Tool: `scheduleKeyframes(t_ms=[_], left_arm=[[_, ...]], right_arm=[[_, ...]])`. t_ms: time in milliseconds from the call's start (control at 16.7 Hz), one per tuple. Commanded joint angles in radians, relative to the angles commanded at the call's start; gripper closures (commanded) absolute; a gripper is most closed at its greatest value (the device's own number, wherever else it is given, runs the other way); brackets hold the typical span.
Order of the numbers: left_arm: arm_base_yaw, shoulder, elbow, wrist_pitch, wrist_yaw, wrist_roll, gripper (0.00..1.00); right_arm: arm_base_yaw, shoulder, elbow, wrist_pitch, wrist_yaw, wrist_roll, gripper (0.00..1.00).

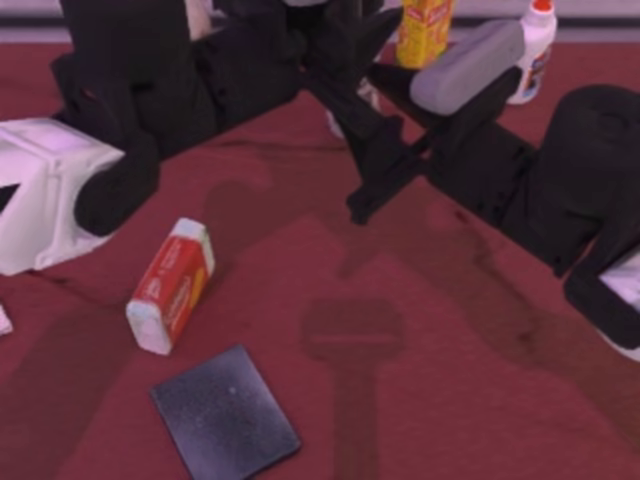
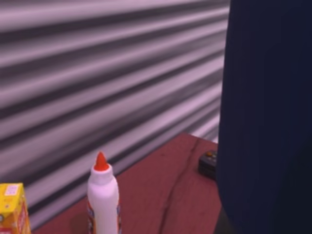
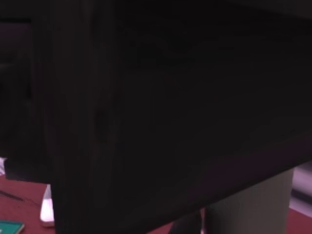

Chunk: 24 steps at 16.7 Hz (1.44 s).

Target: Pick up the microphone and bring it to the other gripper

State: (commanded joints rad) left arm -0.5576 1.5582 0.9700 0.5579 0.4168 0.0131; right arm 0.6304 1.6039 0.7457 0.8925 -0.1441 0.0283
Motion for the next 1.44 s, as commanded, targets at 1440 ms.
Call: scheduleKeyframes(t_ms=[1440], left_arm=[[0.163,-0.087,-0.080,-0.012,0.141,0.006,1.00]], right_arm=[[-0.031,-0.278,-0.251,-0.025,-0.047,0.001,0.00]])
